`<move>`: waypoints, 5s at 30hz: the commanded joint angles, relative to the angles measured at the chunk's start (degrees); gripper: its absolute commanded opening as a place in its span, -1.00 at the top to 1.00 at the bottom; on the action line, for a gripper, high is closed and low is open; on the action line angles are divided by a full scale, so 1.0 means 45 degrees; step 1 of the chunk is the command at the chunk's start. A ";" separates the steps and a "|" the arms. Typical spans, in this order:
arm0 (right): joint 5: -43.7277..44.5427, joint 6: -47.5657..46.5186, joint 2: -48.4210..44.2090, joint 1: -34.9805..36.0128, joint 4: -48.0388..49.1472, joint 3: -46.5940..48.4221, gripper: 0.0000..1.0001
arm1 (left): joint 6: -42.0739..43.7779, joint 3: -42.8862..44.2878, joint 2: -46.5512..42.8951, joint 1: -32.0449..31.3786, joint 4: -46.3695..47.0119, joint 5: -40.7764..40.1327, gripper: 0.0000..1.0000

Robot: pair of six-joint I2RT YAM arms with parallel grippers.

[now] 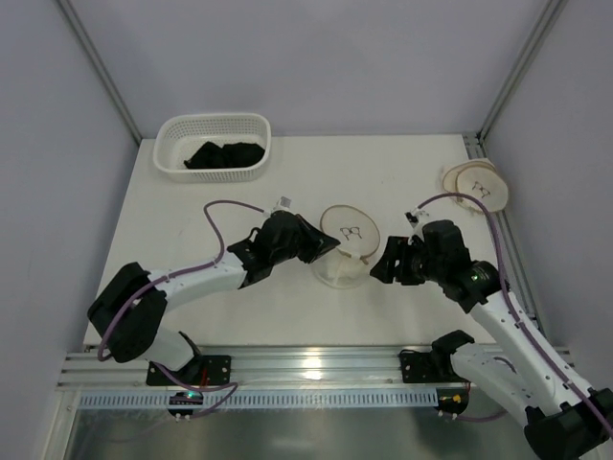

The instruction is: Unzip the laundry bag and remove the bra

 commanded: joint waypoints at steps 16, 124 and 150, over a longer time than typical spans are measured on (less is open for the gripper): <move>0.2143 0.0051 0.3802 0.2201 0.3289 0.0559 -0.19 | -0.0091 -0.0029 -0.1049 -0.0092 0.0015 0.0326 1.00; 0.9958 0.1243 0.5640 0.5521 -0.1066 0.2142 0.93 | 0.8324 0.2449 -0.0370 0.4185 -0.7933 0.4153 1.00; 0.3353 0.0443 0.4974 0.6048 0.2743 0.1653 -0.19 | 0.7761 0.2334 0.0161 0.4908 -0.6432 0.6165 1.00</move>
